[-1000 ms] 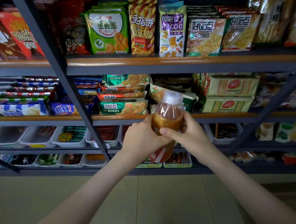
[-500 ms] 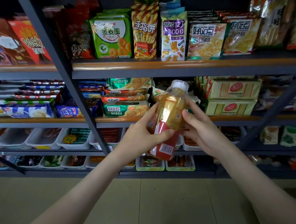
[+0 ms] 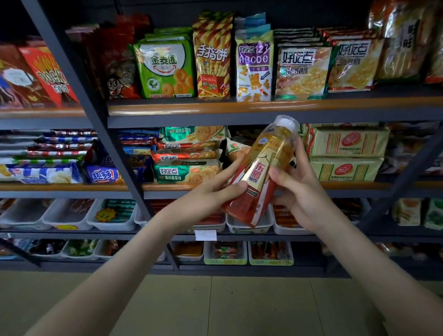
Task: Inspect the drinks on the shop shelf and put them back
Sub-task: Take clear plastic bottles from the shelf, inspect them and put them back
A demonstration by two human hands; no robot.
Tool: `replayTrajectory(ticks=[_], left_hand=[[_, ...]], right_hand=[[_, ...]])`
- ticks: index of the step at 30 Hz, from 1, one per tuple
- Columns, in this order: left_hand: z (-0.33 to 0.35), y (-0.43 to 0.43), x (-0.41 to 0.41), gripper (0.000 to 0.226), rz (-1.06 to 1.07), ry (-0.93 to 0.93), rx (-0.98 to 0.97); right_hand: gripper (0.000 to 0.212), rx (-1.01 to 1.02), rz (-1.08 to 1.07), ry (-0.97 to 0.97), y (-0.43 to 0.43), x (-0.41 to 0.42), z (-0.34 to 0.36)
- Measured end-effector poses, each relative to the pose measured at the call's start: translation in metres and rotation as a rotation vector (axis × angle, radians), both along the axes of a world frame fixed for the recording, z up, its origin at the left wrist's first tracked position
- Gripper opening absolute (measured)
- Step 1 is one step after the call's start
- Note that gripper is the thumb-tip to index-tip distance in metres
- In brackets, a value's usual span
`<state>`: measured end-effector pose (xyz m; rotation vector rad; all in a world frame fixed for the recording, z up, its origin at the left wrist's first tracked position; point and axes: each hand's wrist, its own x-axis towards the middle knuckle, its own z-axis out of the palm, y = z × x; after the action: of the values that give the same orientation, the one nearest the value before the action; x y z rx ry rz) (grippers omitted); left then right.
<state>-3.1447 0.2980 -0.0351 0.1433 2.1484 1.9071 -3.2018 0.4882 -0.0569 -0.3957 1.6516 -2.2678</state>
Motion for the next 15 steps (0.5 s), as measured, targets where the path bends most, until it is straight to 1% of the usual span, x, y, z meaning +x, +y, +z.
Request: replayTrajectory(ticks=[2, 4, 5, 7, 10, 12, 14, 15], left_hand=[[0.004, 0.004, -0.007, 0.061, -0.028, 0.018, 0.041], [0.006, 0.009, -0.015, 0.06, 0.01, 0.075, 0.08], [0.007, 0.011, -0.019, 0.06, 0.038, 0.109, 0.092], [0.011, 0.016, -0.028, 0.062, 0.1, 0.194, 0.07], [0.026, 0.021, -0.04, 0.066, 0.206, 0.342, -0.038], [0.041, 0.022, -0.043, 0.067, 0.271, 0.481, -0.193], [0.061, 0.019, -0.045, 0.066, 0.328, 0.602, -0.36], [0.073, 0.013, -0.049, 0.065, 0.34, 0.657, -0.409]], right_hand=[[0.094, -0.005, 0.045, 0.015, 0.006, -0.006, 0.003], [0.097, 0.008, 0.058, 0.024, 0.011, -0.011, 0.011], [0.097, 0.053, 0.041, 0.064, 0.013, -0.014, 0.016], [0.095, 0.226, -0.028, 0.227, 0.014, -0.019, 0.031], [0.103, 0.375, -0.088, 0.433, 0.005, -0.026, 0.061], [0.108, 0.427, -0.132, 0.536, -0.007, -0.033, 0.079], [0.107, 0.346, -0.174, 0.61, -0.019, -0.043, 0.099], [0.105, 0.293, -0.202, 0.648, -0.026, -0.05, 0.112]])
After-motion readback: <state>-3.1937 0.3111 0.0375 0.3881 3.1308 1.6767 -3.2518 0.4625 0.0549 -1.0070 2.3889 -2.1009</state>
